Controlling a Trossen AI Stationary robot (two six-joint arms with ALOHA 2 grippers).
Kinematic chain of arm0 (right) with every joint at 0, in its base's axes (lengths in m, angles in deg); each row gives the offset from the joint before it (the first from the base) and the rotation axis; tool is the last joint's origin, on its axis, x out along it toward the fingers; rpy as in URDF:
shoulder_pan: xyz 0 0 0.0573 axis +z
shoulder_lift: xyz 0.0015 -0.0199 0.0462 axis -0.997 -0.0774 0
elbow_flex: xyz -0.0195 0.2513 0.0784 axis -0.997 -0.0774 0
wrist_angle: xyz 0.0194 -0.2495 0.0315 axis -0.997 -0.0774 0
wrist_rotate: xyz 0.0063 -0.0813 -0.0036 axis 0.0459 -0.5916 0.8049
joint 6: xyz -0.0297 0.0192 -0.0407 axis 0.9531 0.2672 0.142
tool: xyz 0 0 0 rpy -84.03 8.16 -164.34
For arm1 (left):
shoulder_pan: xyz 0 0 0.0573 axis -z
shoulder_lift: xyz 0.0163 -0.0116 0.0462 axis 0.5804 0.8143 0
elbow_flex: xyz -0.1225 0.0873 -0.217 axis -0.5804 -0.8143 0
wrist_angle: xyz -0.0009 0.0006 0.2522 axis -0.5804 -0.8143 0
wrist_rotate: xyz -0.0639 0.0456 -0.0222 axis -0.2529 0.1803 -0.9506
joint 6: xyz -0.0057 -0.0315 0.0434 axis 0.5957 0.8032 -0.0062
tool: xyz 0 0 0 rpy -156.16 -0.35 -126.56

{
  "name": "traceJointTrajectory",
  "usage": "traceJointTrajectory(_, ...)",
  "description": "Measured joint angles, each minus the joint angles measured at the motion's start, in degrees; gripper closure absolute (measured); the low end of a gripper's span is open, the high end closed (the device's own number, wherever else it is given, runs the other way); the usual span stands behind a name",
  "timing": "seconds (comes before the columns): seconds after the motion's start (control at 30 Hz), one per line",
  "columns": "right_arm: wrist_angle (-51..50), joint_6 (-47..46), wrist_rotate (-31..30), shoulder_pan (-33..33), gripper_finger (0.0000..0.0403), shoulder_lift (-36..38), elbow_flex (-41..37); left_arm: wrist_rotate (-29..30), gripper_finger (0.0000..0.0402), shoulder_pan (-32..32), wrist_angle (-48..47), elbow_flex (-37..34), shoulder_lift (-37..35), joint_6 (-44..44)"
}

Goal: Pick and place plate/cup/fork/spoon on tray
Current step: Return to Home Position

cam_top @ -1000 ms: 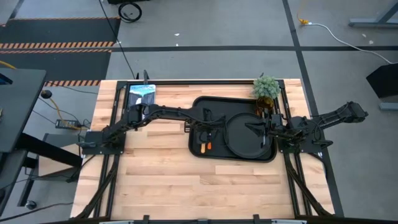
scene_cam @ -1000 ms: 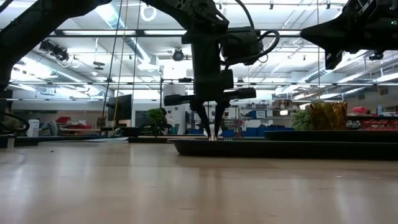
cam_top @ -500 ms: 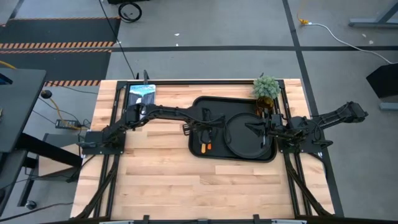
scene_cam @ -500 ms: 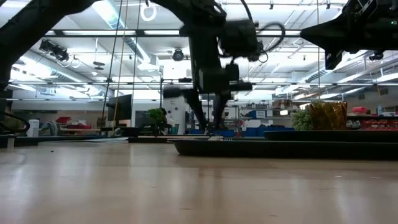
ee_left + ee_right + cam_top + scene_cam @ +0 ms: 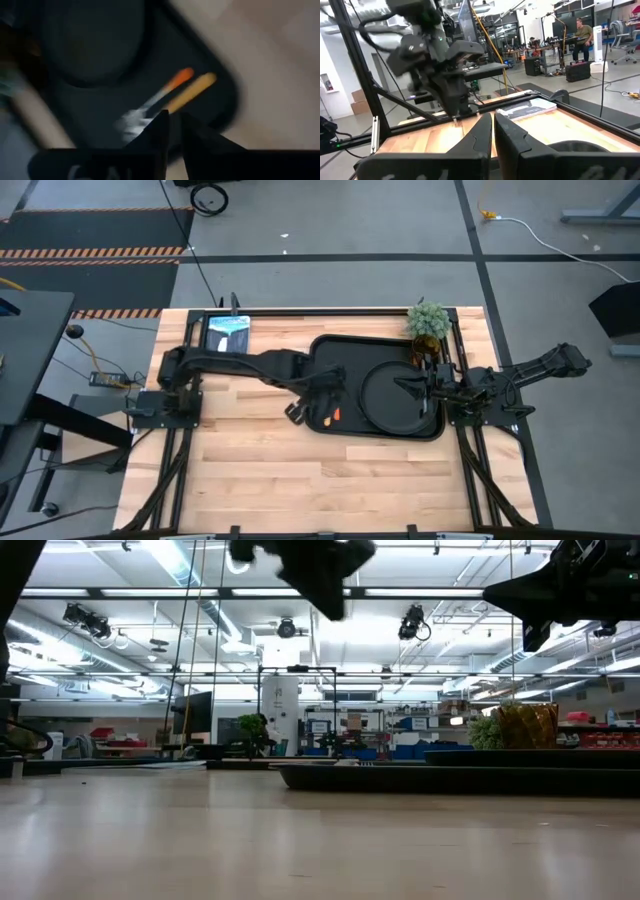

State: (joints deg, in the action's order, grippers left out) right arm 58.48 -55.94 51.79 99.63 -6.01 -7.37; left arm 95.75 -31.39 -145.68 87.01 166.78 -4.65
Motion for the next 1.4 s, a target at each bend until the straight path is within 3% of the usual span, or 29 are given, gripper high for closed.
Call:
traceJointTrajectory(0.2,0.0,0.0,0.0,0.0,0.0376,0.0,0.0,-16.5,0.038,-2.0,-14.5,-1.8,-1.8,19.7)
traceJointTrajectory(0.4,0.0,0.0,0.0,0.0,0.0376,0.0,0.0,-30.0,0.0393,-2.9,-16.1,-15.0,-5.0,26.1)
traceJointTrajectory(0.5,0.0,0.0,0.0,0.0,0.0376,0.0,0.0,-29.9,0.0397,-3.4,-15.0,-24.1,-9.1,27.6)
traceJointTrajectory(0.6,0.0,0.0,0.0,0.0,0.0376,0.0,0.0,-29.8,0.0397,-3.6,-7.6,-32.9,-16.0,29.0)
traceJointTrajectory(1.03,0.0,0.0,0.0,0.0,0.0376,0.0,0.0,-17.7,0.0396,-8.2,42.2,-63.8,-52.9,31.6)
traceJointTrajectory(1.2,0.0,0.0,0.0,0.0,0.0376,0.0,0.0,-7.9,0.0394,-10.8,49.2,-72.5,-67.0,34.8)
traceJointTrajectory(1.4,0.0,0.0,0.0,0.0,0.0376,0.0,0.0,-5.1,0.0394,-11.8,58.8,-81.3,-82.3,31.0)
